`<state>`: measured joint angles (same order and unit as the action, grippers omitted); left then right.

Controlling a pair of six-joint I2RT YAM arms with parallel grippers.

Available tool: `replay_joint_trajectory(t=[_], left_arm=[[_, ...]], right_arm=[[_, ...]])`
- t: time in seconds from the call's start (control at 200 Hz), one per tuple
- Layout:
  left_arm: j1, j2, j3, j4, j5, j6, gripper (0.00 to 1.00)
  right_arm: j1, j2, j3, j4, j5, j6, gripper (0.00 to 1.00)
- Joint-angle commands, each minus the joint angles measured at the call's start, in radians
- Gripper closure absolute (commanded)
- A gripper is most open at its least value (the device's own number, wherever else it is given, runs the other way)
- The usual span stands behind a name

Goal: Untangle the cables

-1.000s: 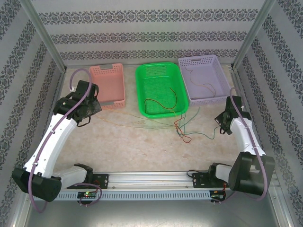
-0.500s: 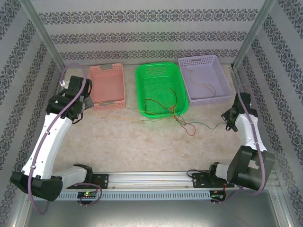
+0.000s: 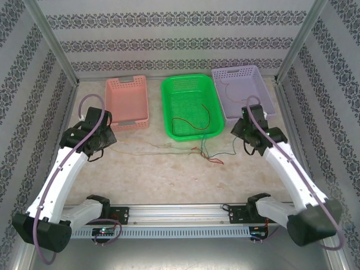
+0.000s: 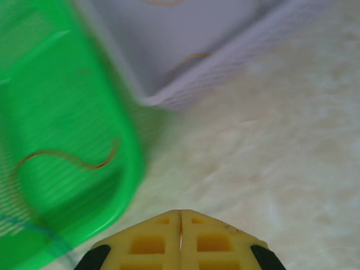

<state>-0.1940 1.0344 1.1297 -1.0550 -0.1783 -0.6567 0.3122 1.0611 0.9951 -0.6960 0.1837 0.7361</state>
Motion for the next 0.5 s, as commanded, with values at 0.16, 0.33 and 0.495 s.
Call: replay_joint_trajectory(t=[0.16, 0.33, 0.495], left_arm=[[0.013, 0.025, 0.035, 0.019, -0.121, -0.022, 1.00], [0.013, 0.117, 0.010, 0.040, -0.015, -0.064, 0.83], [-0.002, 0.069, -0.014, 0.025, 0.104, -0.182, 0.44]], right_arm=[[0.383, 0.090, 0.100, 0.038, 0.079, 0.116, 1.00], [0.456, 0.243, 0.140, 0.140, 0.029, 0.130, 1.00], [0.432, 0.313, 0.180, 0.194, -0.048, 0.099, 1.00]])
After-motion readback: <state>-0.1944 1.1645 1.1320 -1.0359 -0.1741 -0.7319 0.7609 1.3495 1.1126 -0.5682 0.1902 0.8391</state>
